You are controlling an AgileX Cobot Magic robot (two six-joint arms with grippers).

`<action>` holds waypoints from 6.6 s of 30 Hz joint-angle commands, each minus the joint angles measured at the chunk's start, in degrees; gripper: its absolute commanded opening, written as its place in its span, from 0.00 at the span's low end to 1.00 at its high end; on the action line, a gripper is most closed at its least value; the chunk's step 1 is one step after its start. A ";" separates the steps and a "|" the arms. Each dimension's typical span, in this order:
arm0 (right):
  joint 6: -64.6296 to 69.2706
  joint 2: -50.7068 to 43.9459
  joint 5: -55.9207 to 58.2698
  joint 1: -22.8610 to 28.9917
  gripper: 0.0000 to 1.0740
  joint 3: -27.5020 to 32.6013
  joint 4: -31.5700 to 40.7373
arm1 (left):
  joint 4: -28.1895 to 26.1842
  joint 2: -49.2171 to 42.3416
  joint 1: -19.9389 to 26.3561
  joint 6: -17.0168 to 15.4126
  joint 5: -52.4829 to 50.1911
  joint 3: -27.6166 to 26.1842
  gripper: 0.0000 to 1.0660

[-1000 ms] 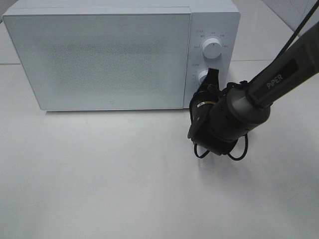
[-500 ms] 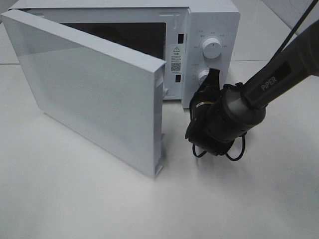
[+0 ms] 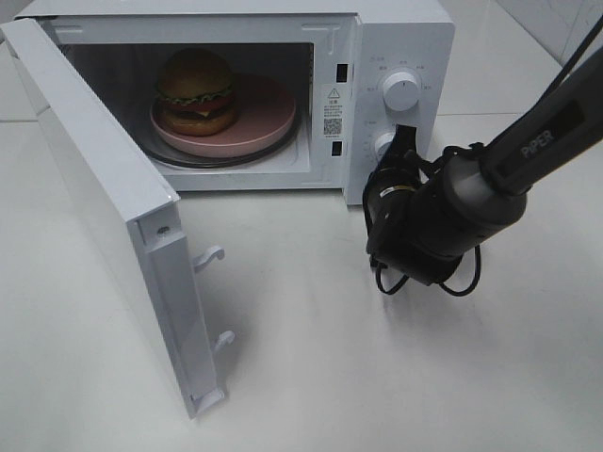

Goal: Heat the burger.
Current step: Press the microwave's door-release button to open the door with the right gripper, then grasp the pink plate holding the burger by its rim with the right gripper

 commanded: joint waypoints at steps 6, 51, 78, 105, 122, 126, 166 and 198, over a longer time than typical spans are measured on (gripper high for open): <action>-10.37 -6.93 4.64 -0.86 0.00 4.41 -4.81 | -0.17 -0.40 0.17 0.00 -0.06 0.06 0.92; -73.17 -31.68 74.20 -1.72 0.00 10.60 -44.92 | -0.17 -0.40 0.17 0.00 -0.06 0.06 0.92; -134.53 -33.69 96.77 -1.49 0.36 -0.69 -55.63 | -0.17 -0.40 0.17 0.00 -0.06 0.06 0.92; -133.96 -33.46 84.00 1.20 0.91 -6.07 -71.10 | -0.17 -0.40 0.17 0.00 -0.06 0.06 0.92; -132.30 -24.41 78.04 4.53 0.88 -15.87 -72.54 | -0.17 -0.40 0.17 0.00 -0.06 0.06 0.92; -131.95 -20.97 77.01 5.21 0.87 -19.02 -72.36 | -0.17 -0.40 0.17 0.00 -0.06 0.06 0.92; -123.59 7.16 78.55 5.21 0.77 -49.79 -71.22 | -0.17 -0.40 0.17 0.00 -0.06 0.06 0.92; -119.86 16.96 81.70 4.35 0.11 -60.73 -67.95 | -0.17 -0.40 0.17 0.00 -0.06 0.06 0.92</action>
